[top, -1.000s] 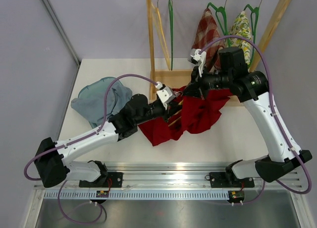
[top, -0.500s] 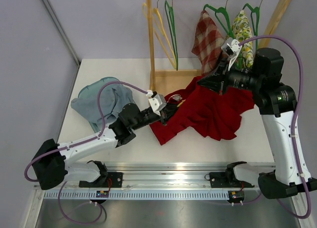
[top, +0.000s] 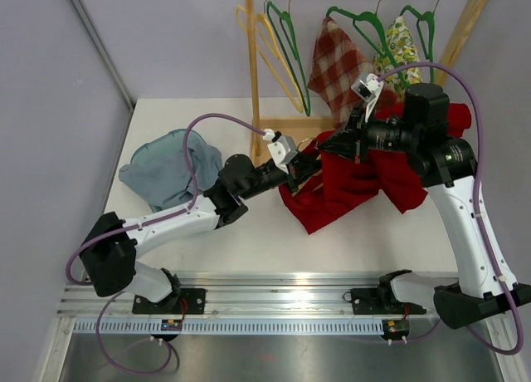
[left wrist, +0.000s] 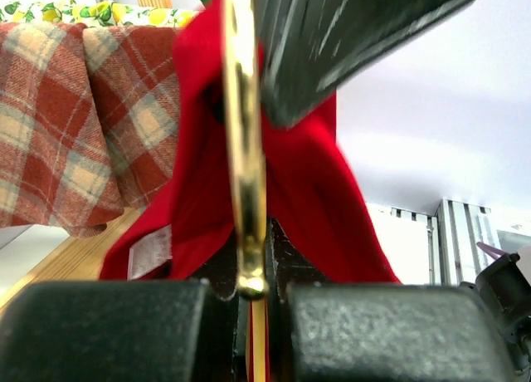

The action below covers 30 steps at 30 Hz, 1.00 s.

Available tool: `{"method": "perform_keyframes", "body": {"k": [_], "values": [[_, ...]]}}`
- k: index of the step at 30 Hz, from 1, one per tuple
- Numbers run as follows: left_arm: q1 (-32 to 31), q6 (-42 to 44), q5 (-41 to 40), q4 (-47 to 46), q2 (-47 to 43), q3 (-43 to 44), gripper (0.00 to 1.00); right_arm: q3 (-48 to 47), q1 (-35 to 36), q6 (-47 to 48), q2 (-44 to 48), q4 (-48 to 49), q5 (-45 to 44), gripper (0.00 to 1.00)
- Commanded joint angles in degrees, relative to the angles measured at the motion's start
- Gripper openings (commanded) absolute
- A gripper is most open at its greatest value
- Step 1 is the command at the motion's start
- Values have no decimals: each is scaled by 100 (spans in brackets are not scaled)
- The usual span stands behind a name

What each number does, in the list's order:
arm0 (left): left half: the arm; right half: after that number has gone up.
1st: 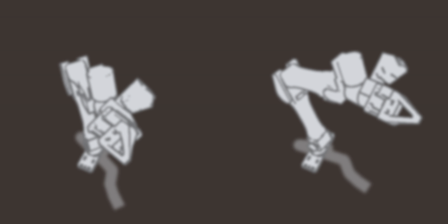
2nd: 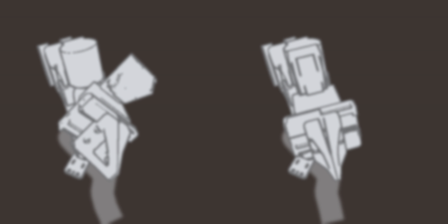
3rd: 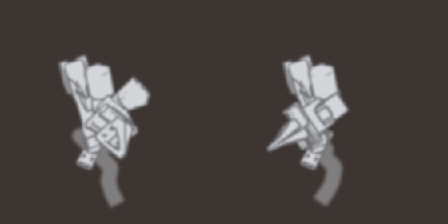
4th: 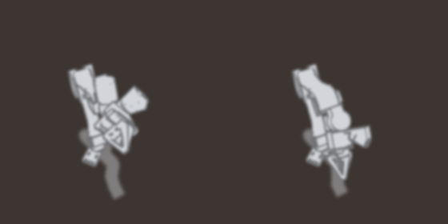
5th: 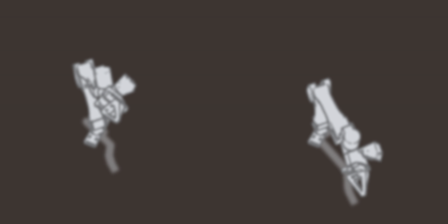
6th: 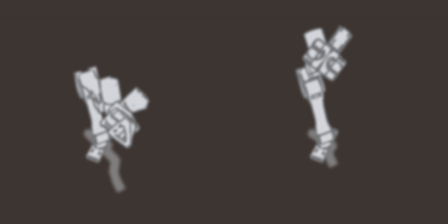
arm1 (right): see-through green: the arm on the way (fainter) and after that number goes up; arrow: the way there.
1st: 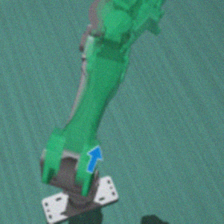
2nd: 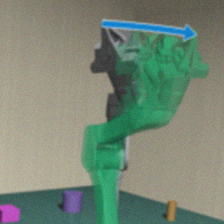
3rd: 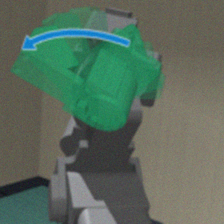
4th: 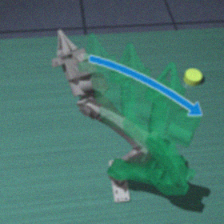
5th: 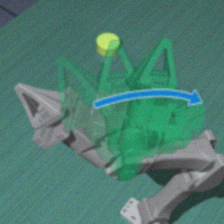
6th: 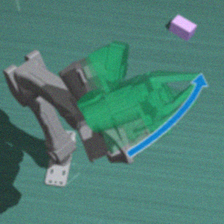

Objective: Remove the skirt from the hanger

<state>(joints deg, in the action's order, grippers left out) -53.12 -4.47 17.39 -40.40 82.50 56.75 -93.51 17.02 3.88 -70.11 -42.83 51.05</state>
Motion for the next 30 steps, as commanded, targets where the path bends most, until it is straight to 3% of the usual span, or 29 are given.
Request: {"method": "perform_keyframes", "body": {"k": [1, 8, 10, 14, 19, 25, 30], "values": [[-58, 349, 204, -646, -453, 373, 0, -9, 188, 656, 260, -513, -487, 0], [-58, 1333, 178, 882, -1797, -172, 0, -140, 21, 1729, 726, -858, -1746, 0], [-40, 1378, 81, 920, -1895, -339, 0, -185, 12, 1905, 692, -1095, -1389, 0], [-14, 1072, 352, 333, -1422, -420, 0, 52, 12, 1346, 279, -1026, 614, 0], [-14, 676, 372, 15, -911, -331, 0, -369, 12, 1554, 93, -1202, -446, 0], [-23, 518, 397, -151, -719, -139, 0, 517, 153, 1432, 120, -903, 300, 0], [-14, 308, 467, -415, -384, -94, 0, 80, 22, 1081, 391, -352, 1212, 0]]}}
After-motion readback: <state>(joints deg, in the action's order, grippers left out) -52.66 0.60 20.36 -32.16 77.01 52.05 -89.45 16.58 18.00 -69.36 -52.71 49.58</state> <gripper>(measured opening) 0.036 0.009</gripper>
